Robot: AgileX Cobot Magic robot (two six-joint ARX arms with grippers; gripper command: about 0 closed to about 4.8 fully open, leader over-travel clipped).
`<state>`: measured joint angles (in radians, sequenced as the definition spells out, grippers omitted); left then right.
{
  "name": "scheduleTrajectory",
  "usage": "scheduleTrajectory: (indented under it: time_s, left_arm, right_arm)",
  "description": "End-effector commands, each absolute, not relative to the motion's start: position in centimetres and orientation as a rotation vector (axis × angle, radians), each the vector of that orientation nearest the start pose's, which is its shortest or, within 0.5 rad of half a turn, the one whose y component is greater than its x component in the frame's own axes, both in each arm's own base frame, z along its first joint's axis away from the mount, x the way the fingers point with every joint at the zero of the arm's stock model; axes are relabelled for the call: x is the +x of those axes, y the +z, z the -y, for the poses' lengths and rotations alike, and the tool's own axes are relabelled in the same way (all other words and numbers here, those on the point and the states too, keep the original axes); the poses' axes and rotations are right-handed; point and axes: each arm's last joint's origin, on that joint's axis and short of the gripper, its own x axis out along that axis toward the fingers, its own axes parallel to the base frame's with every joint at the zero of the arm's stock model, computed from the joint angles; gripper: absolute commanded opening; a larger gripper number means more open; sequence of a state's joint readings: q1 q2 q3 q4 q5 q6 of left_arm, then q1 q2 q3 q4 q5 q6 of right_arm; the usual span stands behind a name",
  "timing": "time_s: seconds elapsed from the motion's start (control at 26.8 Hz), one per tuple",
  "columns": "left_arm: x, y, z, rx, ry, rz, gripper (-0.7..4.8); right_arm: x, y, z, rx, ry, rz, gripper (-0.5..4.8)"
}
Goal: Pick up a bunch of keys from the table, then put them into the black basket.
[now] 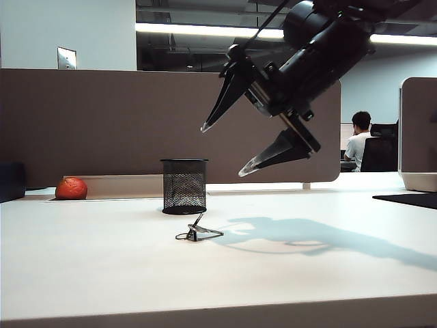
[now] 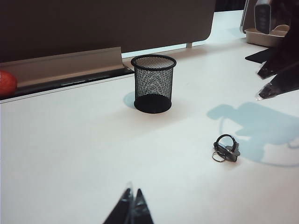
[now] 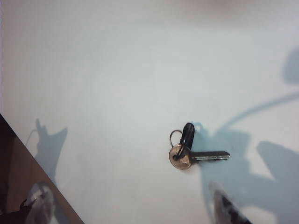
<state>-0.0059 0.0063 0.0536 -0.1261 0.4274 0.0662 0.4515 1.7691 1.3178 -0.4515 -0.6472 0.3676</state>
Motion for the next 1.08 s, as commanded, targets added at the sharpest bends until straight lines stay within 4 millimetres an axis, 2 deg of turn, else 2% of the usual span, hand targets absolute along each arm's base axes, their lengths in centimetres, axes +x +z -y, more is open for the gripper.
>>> scheduleTrajectory:
  time_s: [0.04,0.34,0.63,0.97,1.08]
  left_arm:
    - [9.1,16.8,1.3,0.039,-0.441,-0.095,-0.06]
    - [9.1,16.6,1.3,0.035,-0.441,-0.111,-0.06]
    - [9.1,16.6,1.3,0.035,-0.441,-0.111,-0.06]
    - [9.1,16.6,1.3,0.035,-0.443,-0.110,-0.06]
    - [9.1,16.6,1.3,0.035,-0.443,-0.110,-0.06]
  right_arm:
    - [33.3,23.3,-19.0,0.393,0.854,-1.137,4.41]
    - [33.4,20.9,-20.5,0.393,0.845,-1.216,4.40]
    - [33.5,19.5,-22.0,0.396,0.858,-1.227,4.39]
    - [34.1,17.8,-22.4,0.411,0.818,-1.237,4.26]
    - [34.1,17.7,-22.6,0.419,0.815,-1.239,4.00]
